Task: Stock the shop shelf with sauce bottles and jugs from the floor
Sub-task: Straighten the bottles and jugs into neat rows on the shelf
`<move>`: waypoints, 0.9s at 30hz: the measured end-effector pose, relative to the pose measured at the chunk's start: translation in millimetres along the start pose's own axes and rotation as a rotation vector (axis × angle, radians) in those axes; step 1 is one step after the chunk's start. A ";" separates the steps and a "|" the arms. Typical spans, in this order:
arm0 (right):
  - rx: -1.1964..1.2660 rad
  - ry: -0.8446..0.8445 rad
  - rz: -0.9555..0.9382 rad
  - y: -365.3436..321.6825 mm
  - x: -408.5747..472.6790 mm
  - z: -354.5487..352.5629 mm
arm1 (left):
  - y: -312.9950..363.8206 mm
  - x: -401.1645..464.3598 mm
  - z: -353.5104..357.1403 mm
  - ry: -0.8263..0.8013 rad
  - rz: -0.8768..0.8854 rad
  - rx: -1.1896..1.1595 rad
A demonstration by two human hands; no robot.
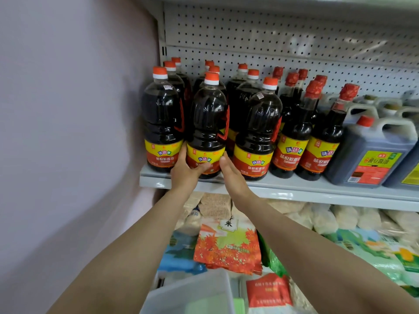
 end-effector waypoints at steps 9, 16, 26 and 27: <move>0.005 0.056 0.005 1.8 2.6 -3.4 | 3.8 -1.2 6.7 0.021 -0.001 0.024; -0.014 0.065 0.034 -5.8 15.8 -6.4 | 6.6 14.8 17.6 -0.016 -0.028 0.049; 0.003 0.018 0.045 -0.7 17.4 -6.6 | 7.7 12.2 15.4 -0.017 -0.027 0.046; 0.013 0.013 0.042 -0.8 16.3 -6.1 | 7.4 11.1 14.9 -0.015 -0.026 0.045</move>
Point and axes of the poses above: each hand's wrist, its own x-axis towards the middle knuckle, its own z-axis out of the palm, y = z × x, the point moved 6 cm from there along x, towards the middle knuckle, and after that the axes turned 15 degrees about x, right-handed, at the moved point
